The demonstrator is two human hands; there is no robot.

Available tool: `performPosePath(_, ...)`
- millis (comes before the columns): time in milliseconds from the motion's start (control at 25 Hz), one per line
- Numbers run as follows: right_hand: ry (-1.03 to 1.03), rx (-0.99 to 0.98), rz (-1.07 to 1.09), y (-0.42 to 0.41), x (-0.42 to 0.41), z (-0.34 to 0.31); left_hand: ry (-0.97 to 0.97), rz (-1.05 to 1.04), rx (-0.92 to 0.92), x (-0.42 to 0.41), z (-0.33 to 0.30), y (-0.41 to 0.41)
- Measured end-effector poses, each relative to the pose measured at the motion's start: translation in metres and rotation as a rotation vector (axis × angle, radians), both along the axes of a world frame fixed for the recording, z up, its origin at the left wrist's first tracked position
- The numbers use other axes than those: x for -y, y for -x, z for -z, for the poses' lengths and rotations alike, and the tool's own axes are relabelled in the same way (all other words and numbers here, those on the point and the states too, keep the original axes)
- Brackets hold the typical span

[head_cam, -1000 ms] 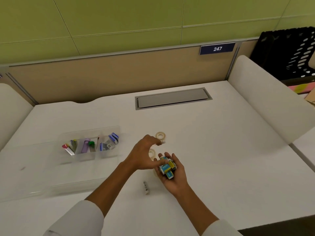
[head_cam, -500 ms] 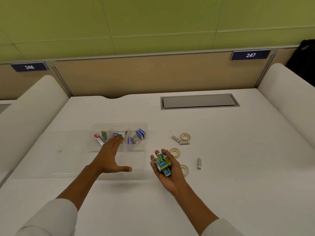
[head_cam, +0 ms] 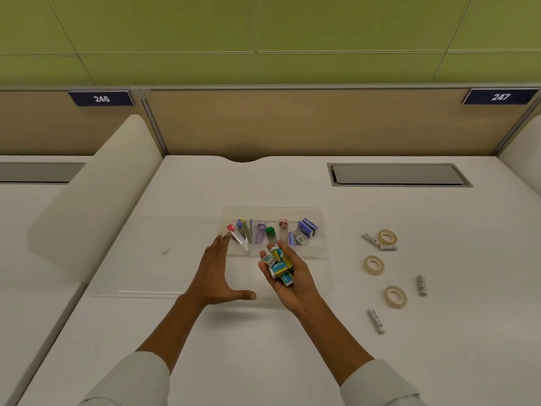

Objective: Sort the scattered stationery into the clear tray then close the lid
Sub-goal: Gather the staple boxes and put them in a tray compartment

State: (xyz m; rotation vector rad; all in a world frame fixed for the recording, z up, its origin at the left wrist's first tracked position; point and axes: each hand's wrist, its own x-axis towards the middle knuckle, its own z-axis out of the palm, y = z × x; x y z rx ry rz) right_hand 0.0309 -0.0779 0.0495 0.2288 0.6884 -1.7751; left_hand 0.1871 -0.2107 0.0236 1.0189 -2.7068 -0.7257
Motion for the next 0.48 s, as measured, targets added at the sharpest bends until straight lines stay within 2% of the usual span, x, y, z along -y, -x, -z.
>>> performPosePath(120,-0.007,-0.14,0.007,-0.016,0.035,-0.003,-0.058,-0.037,-0.044,0.002,0.009,-0.01)
performPosePath(200,-0.057,-0.316,-0.033,-0.022,0.056,-0.001,-0.091,-0.058,-0.074,0.004,0.013,-0.013)
performPosePath(360,-0.266,-0.956,-0.151,-0.032,0.084,0.016,-0.159,-0.07,-0.17,0.006,0.019,-0.014)
performPosePath(480,-0.232,-1.393,-0.245,-0.034,0.091,0.03,-0.2,-0.061,-0.244,0.009,0.026,-0.017)
